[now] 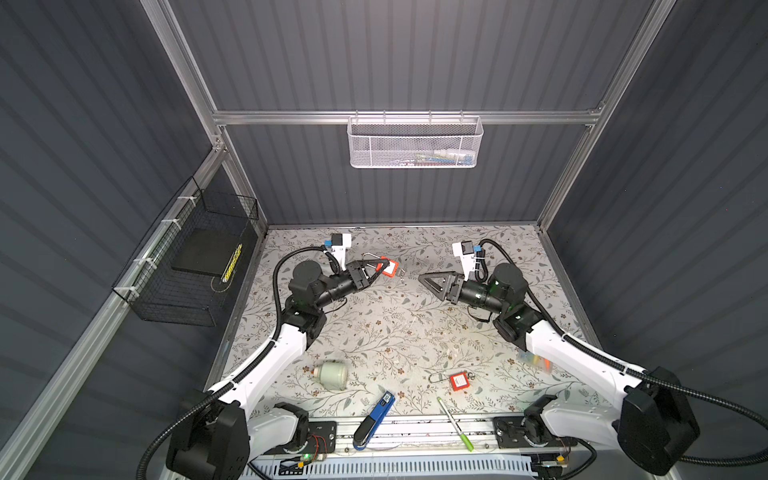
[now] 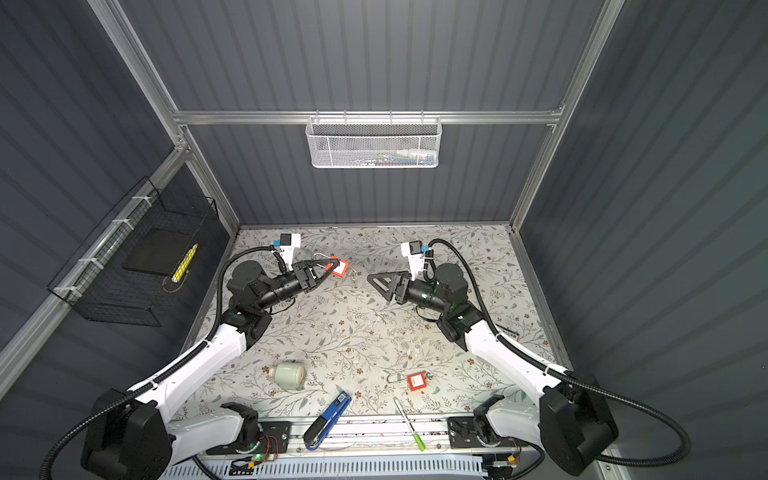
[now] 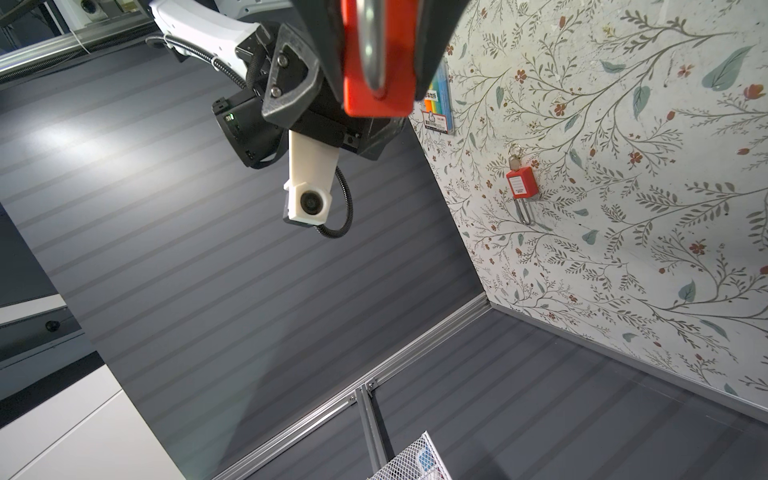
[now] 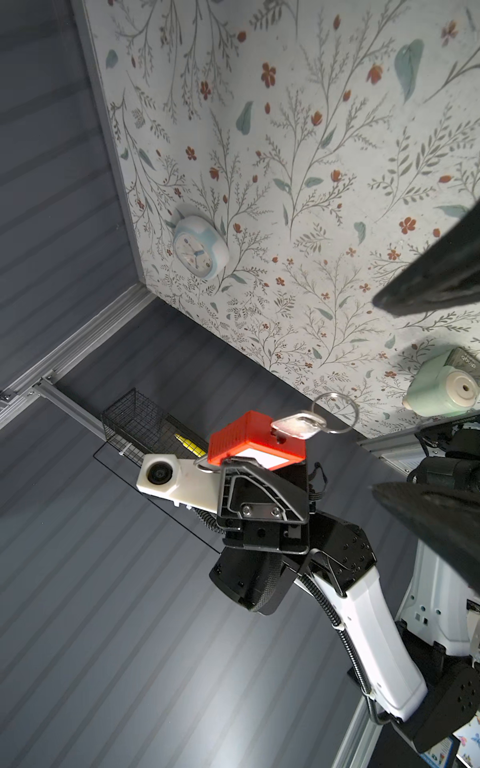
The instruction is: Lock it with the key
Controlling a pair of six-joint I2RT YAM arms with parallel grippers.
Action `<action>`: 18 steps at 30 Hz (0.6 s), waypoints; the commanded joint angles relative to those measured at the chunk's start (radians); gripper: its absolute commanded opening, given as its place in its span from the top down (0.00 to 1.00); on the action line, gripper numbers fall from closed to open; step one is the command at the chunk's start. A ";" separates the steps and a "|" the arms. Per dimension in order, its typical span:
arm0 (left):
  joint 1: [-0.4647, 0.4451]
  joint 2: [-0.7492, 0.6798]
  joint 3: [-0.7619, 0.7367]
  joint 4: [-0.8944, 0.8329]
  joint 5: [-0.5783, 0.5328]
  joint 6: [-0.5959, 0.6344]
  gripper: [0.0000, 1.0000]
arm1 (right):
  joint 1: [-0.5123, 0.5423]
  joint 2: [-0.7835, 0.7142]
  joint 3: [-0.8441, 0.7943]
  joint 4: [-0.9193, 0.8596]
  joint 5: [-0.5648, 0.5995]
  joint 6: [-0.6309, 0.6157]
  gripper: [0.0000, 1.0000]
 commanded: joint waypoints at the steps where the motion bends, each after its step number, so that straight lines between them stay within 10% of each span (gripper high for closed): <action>1: -0.007 -0.021 -0.001 0.053 0.010 -0.002 1.00 | -0.001 0.022 0.042 0.020 -0.071 0.011 0.41; 8: -0.007 -0.027 0.000 0.055 0.010 -0.009 1.00 | 0.003 0.112 0.076 0.178 -0.133 0.125 0.64; 18: -0.007 -0.022 -0.002 0.067 0.005 -0.021 1.00 | 0.020 0.167 0.116 0.217 -0.153 0.153 0.67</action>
